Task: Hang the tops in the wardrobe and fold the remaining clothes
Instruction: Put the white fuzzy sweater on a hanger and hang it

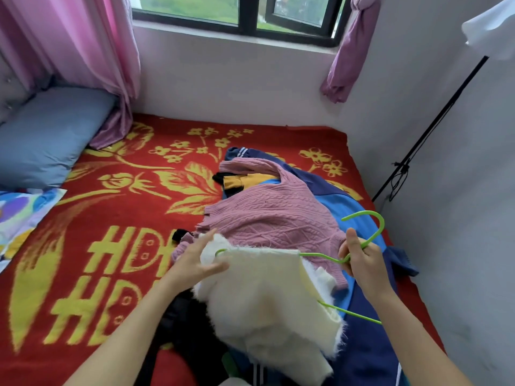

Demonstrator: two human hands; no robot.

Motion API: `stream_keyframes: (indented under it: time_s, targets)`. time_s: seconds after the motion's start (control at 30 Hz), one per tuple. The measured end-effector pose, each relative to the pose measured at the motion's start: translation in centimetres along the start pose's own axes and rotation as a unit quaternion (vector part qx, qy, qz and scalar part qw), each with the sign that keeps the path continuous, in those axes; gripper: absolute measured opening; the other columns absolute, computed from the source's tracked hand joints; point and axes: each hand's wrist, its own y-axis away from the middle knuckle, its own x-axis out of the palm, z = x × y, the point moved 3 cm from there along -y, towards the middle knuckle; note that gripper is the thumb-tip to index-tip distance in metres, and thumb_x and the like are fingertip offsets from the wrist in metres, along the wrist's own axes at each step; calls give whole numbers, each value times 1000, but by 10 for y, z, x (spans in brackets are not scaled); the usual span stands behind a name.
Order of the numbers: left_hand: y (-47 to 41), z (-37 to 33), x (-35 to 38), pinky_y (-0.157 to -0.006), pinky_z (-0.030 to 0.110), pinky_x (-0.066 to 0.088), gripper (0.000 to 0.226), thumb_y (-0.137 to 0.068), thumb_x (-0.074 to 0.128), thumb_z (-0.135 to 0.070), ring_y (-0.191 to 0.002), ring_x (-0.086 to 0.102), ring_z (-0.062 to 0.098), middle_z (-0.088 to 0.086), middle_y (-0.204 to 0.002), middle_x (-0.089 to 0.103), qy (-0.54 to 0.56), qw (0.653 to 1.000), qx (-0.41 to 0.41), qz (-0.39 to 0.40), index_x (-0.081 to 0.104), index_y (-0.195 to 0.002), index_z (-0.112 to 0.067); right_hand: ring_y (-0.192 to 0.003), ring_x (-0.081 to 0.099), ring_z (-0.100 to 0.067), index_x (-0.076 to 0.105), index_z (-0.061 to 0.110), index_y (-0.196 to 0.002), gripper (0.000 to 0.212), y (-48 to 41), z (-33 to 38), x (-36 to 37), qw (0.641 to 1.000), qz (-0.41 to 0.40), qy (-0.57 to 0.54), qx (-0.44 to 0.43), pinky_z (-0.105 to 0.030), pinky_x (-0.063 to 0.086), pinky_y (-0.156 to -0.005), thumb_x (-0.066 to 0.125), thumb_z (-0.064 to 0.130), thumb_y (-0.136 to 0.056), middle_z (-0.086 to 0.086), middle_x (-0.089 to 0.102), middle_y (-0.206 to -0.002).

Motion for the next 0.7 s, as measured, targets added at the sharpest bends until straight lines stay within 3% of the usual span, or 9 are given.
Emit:
stream_keyframes:
  time_s: [0.07, 0.1, 0.17, 0.3, 0.37, 0.43, 0.5, 0.6, 0.7]
  targets:
    - [2, 12, 3, -77, 27, 39, 31, -78, 72, -32, -79, 52, -2, -4, -93, 56, 21, 999, -12, 49, 64, -98, -10, -30, 34, -4, 44, 9, -46, 57, -2, -12, -1, 1000, 1, 0, 17, -13, 30, -34, 39, 34, -96, 3, 36, -32]
    - [4, 13, 4, -65, 25, 32, 27, -77, 71, -29, -62, 43, 3, 1, -74, 47, 29, 999, -6, 32, 57, -75, -6, -30, 34, -4, 44, 8, -46, 57, -2, -17, -2, 1000, 1, 3, 24, -14, 30, -34, 39, 33, -97, 3, 36, -32]
    - [4, 13, 0, -61, 27, 25, 31, -79, 71, -17, -63, 34, 14, 8, -69, 35, 57, 998, -1, 0, 48, -64, -3, -31, 34, -5, 42, 5, -46, 58, -5, -21, -5, 1000, -1, 13, 24, -16, 30, -35, 39, 32, -97, 3, 35, -33]
    - [4, -1, -14, -71, 35, 37, 24, -78, 72, -4, -71, 44, 21, 13, -69, 51, 67, 995, 52, -55, 61, -71, 16, -36, 34, -9, 43, 0, -51, 54, -9, -13, -16, 998, 4, 58, -17, -22, 32, -41, 39, 29, -97, -6, 36, -41]
    - [5, -13, -18, -74, 29, 45, 3, -77, 71, -1, -72, 57, 15, 6, -68, 65, 77, 992, 83, -61, 71, -76, 2, -34, 38, -7, 43, 5, -49, 52, -8, -7, -20, 997, 5, 68, -34, -15, 32, -40, 40, 28, -95, -3, 37, -40]
    - [7, -26, -17, -68, 11, 43, 21, -76, 72, 2, -67, 57, -2, -14, -66, 66, 66, 990, 113, -49, 71, -75, -18, -34, 39, -8, 44, 5, -49, 52, -5, -4, -19, 997, -6, 73, -37, -15, 33, -40, 39, 29, -95, -3, 38, -39]
    - [6, -32, -8, -69, 7, 41, 23, -76, 71, 4, -71, 56, -7, -16, -66, 64, 39, 992, 119, -35, 72, -82, -18, -38, 39, -12, 46, -2, -50, 55, -2, -1, -15, 995, -25, 86, -42, -27, 36, -45, 38, 29, -95, -7, 38, -42]
    - [6, -33, -1, -79, 6, 42, 17, -78, 69, 5, -86, 54, -15, -16, -86, 63, 12, 991, 126, -44, 73, -92, -3, -46, 40, -26, 47, -9, -53, 57, 3, 5, -8, 988, -53, 127, -70, -45, 39, -52, 39, 25, -97, -11, 40, -45]
    - [9, -27, -5, -83, 11, 46, 16, -78, 70, 3, -88, 60, -9, -12, -88, 67, 39, 993, 102, -53, 74, -93, -2, -46, 43, -30, 46, -9, -53, 62, 6, 12, -8, 982, -70, 150, -94, -47, 40, -52, 34, 38, -92, -13, 41, -45]
